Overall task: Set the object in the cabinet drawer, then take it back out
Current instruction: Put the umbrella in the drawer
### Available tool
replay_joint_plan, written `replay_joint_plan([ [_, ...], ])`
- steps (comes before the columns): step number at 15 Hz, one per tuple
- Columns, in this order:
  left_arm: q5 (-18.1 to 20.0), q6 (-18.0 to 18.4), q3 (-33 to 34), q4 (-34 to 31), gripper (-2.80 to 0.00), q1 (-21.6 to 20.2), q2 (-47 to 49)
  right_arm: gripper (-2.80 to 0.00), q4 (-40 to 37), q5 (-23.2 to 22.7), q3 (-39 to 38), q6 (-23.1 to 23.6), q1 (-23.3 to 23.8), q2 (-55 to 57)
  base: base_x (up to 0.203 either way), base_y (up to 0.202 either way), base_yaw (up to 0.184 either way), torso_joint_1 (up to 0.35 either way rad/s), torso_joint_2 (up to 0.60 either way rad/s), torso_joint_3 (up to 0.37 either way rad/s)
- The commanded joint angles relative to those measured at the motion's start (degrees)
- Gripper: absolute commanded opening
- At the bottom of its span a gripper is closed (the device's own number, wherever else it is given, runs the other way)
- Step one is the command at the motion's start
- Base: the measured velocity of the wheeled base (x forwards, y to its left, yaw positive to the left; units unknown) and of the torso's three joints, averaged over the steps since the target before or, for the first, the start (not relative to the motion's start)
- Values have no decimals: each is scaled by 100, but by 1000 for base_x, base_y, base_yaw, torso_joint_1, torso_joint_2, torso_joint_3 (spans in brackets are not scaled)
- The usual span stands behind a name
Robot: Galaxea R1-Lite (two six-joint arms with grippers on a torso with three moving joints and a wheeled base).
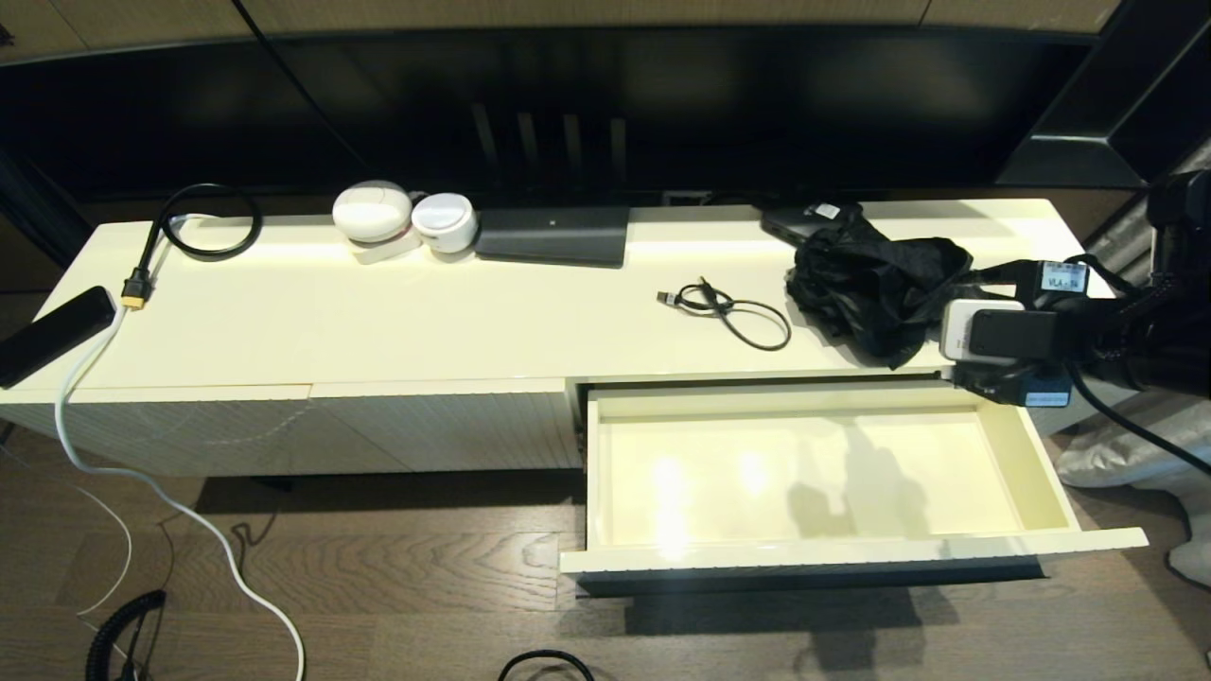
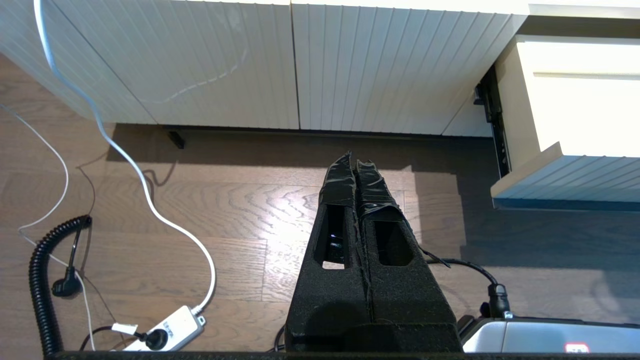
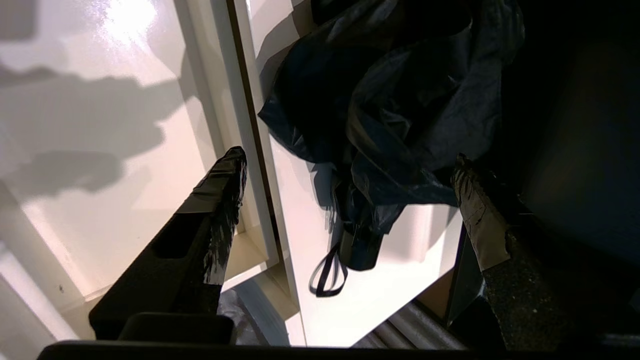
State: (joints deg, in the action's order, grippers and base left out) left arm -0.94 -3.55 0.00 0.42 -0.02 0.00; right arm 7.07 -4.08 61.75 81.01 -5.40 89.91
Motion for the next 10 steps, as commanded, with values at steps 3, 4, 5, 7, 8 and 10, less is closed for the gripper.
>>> replay_joint_plan([
  [3, -3, -6, 0, 2, -280, -7, 0, 0, 335, 4, 633, 39, -5, 1011, 0, 0, 0, 0, 0, 0],
  [4, -3, -6, 0, 2, -280, 0, 0, 0, 477, 8, 760, 38, -5, 1143, 0, 0, 0, 0, 0, 0],
  [5, -3, -6, 0, 2, -280, -1, 0, 0, 554, 14, 877, 38, -5, 1277, 0, 0, 0, 0, 0, 0],
  [7, -3, -6, 0, 2, -280, 0, 0, 0, 589, 74, 1129, 38, -1, 1475, 0, 0, 0, 0, 0, 0],
  [8, -3, -6, 0, 2, -280, 2, 0, 0, 599, 95, 1246, 38, 0, 1574, 0, 0, 0, 0, 0, 0],
  [10, -3, -6, 0, 11, -280, -7, 0, 0, 601, 108, 1416, 45, 21, 1727, 0, 0, 0, 0, 0, 0],
])
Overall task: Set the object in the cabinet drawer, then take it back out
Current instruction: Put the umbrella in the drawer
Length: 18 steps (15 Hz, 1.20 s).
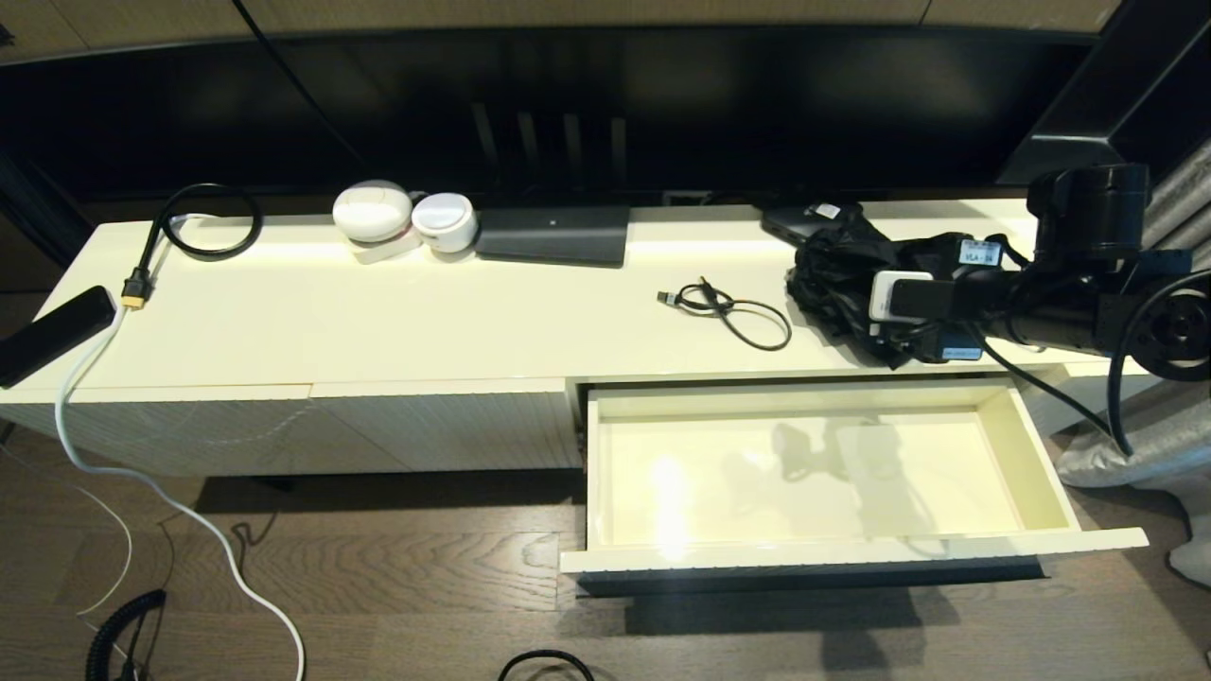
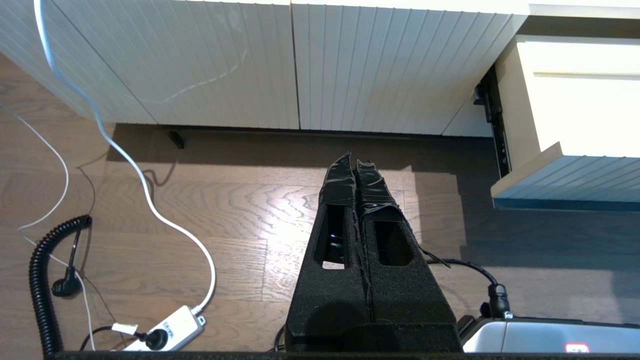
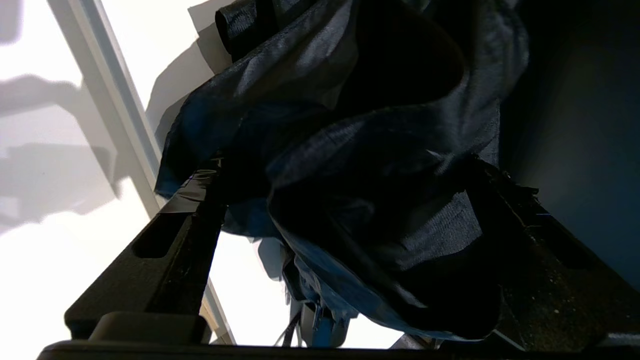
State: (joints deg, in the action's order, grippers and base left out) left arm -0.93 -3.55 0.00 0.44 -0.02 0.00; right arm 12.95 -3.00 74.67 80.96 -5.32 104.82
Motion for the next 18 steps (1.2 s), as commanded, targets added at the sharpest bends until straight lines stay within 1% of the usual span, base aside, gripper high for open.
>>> replay_joint_plan([
  [1, -3, -6, 0, 9, -280, 2, 0, 0, 26, 17, 198, 45, 20, 307, 0, 0, 0, 0, 0, 0],
  [12, -3, -6, 0, 8, -280, 1, 0, 0, 340, 89, 1052, -19, 126, 1041, 0, 0, 0, 0, 0, 0],
  [18, -3, -6, 0, 0, -280, 1, 0, 0, 314, 142, 1102, -28, 162, 1102, 0, 0, 0, 0, 0, 0],
])
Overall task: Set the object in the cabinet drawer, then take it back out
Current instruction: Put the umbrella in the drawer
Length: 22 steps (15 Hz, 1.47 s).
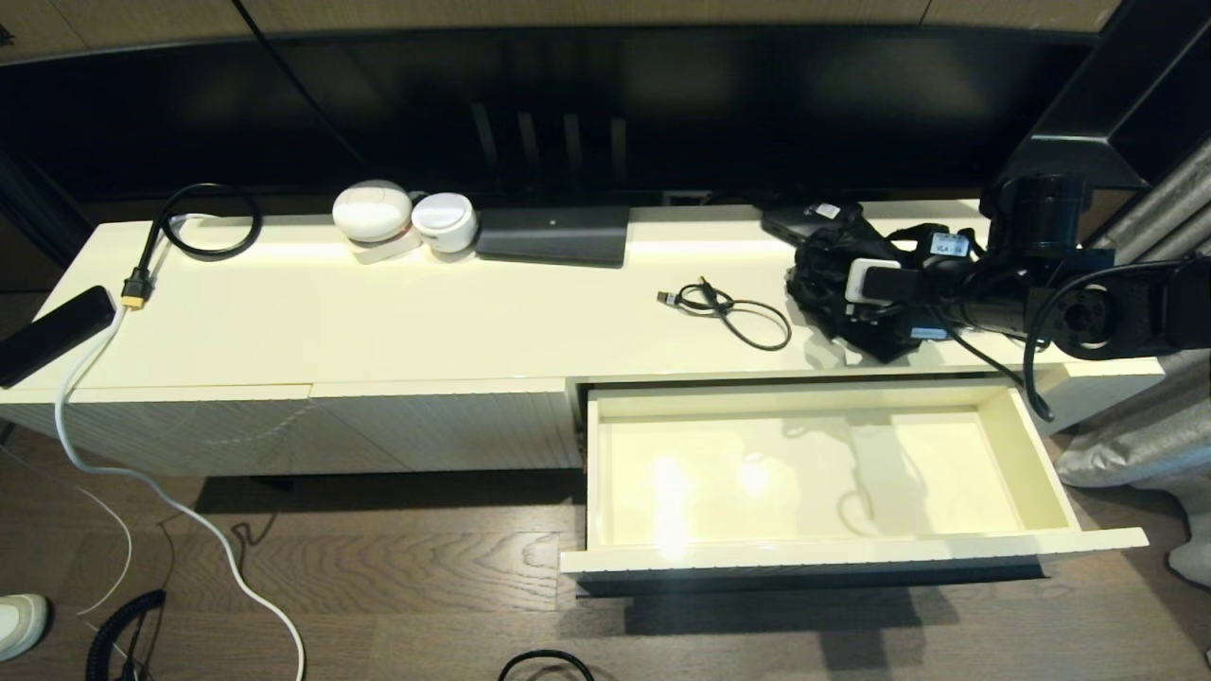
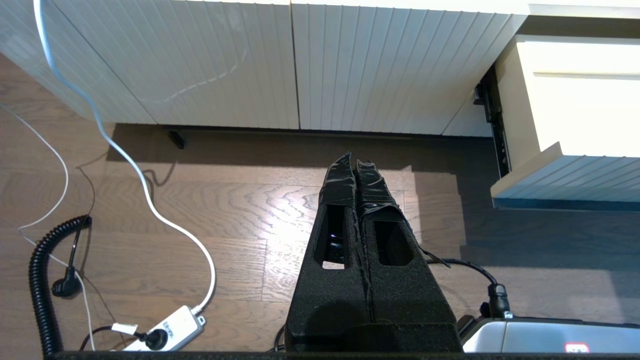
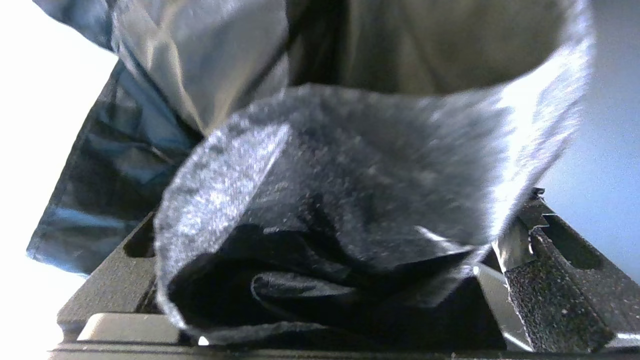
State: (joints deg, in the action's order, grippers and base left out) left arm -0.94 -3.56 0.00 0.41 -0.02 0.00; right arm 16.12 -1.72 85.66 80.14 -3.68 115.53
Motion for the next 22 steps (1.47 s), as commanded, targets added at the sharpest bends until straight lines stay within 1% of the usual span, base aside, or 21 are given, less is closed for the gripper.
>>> replay_joint_plan([
  [1, -3, -5, 0, 3, -280, 1, 0, 0, -38, 32, 3, 62, 8, 31, 0, 0, 0, 0, 0, 0],
  [8, -3, -5, 0, 11, -280, -6, 0, 0, -47, 137, -6, 36, 17, 75, 0, 0, 0, 0, 0, 0],
  [11, -3, -5, 6, 2, -280, 0, 0, 0, -40, 104, 51, 11, 39, 48, 0, 0, 0, 0, 0, 0],
  [12, -3, -5, 0, 2, -280, -6, 0, -280, -38, 108, 96, -62, 37, 72, 0, 0, 0, 0, 0, 0],
  [14, -3, -5, 0, 2, -280, 2, 0, -280, -47, 111, 75, -131, 34, 47, 0, 0, 0, 0, 0, 0],
  [18, -3, -5, 5, 2, -280, -1, 0, -280, -91, 111, 161, -131, 34, 49, 0, 0, 0, 0, 0, 0],
  [22, -3, -5, 0, 2, -280, -3, 0, -280, -105, 119, 83, -119, 34, -97, 0, 0, 0, 0, 0, 0],
])
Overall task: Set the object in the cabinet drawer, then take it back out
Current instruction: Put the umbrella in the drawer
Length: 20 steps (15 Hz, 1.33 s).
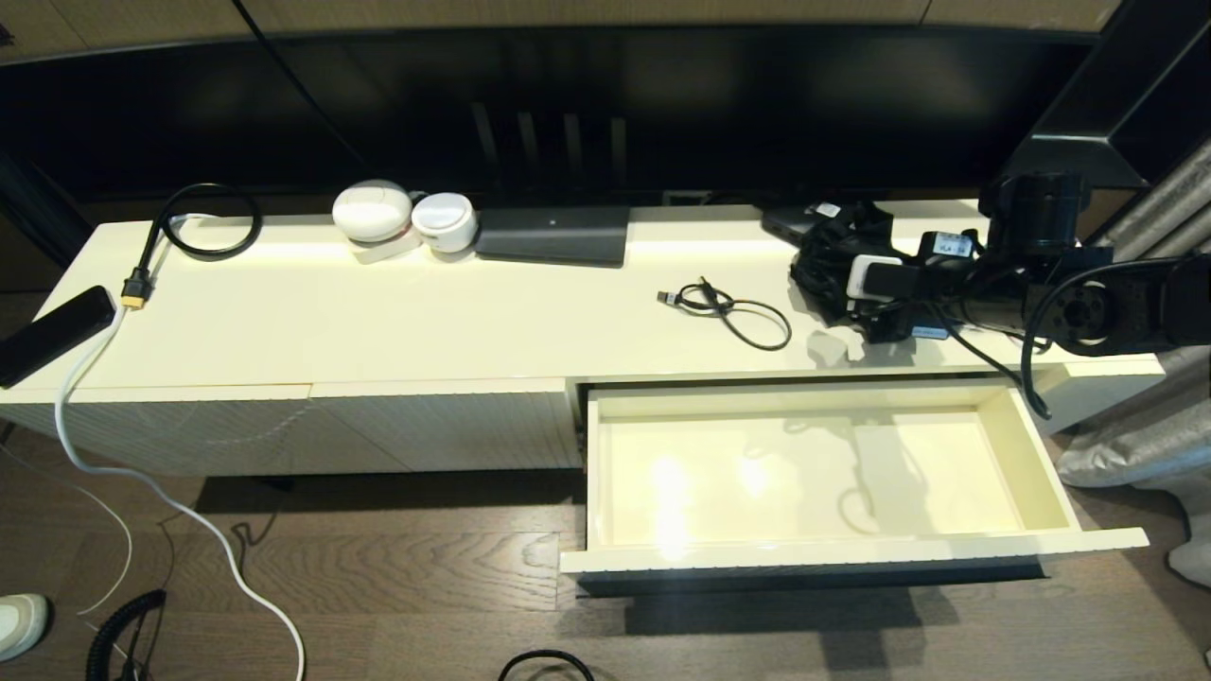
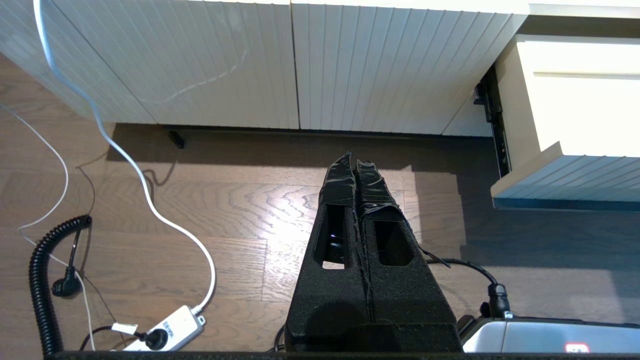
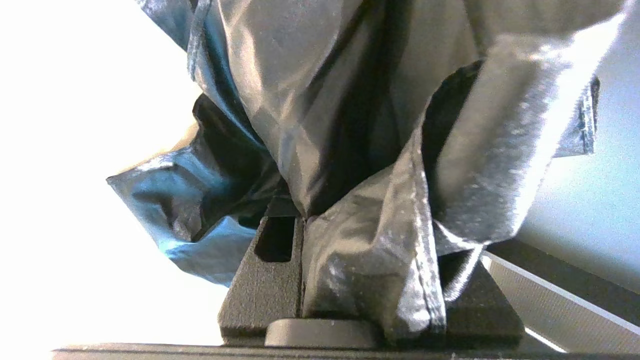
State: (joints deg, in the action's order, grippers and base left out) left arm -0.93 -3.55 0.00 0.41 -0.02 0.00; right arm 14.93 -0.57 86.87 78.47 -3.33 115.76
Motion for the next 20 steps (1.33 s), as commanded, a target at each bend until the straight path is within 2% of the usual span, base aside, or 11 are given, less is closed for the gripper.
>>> replay_joint_plan([
  [1, -4, -5, 0, 2, -280, 2, 0, -280, -20, 18, -71, 53, -1, -217, 0, 0, 0, 0, 0, 0],
  [8, -4, -5, 0, 3, -280, -6, 0, -280, -582, 208, -881, 22, -55, -1568, 0, 0, 0, 0, 0, 0],
  [15, -4, -5, 9, 2, -280, -6, 0, -280, -993, 181, -2959, -593, -651, -3174, 0, 0, 0, 0, 0, 0],
  [20, -4, -5, 1, 2, -280, -4, 0, -280, -933, 153, -3820, -785, -858, -3164, 0, 0, 0, 0, 0, 0],
])
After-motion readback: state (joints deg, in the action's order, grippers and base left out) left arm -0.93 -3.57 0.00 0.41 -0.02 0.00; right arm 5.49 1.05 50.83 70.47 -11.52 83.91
